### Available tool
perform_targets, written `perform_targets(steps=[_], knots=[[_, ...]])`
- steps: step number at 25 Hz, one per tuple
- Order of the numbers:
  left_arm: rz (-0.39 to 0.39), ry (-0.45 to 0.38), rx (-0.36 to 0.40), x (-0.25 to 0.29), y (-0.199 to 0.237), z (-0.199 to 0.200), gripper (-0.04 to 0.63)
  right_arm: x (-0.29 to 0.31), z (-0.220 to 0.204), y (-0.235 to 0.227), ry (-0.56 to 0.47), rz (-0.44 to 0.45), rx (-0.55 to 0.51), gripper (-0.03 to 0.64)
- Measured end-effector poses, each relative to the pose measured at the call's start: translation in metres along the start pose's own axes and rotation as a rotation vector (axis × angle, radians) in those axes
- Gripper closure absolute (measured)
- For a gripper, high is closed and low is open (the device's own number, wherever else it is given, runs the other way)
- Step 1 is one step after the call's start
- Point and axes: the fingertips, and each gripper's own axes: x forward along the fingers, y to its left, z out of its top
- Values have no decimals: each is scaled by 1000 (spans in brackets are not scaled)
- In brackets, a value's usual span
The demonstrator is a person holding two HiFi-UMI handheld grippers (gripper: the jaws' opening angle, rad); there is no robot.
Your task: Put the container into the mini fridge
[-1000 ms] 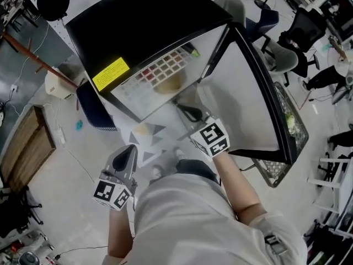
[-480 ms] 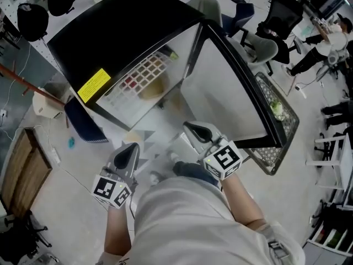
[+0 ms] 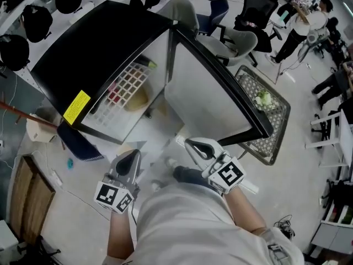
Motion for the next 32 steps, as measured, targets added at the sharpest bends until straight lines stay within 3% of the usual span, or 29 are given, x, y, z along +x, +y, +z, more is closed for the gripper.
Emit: perform_targets(steps=[12, 32], knots=[[-48, 11, 11, 6, -6, -1, 588, -13, -1, -2, -43, -61, 15, 614], [-7, 23, -11, 3, 6, -6, 588, 9, -7, -10, -15, -40, 33, 614]])
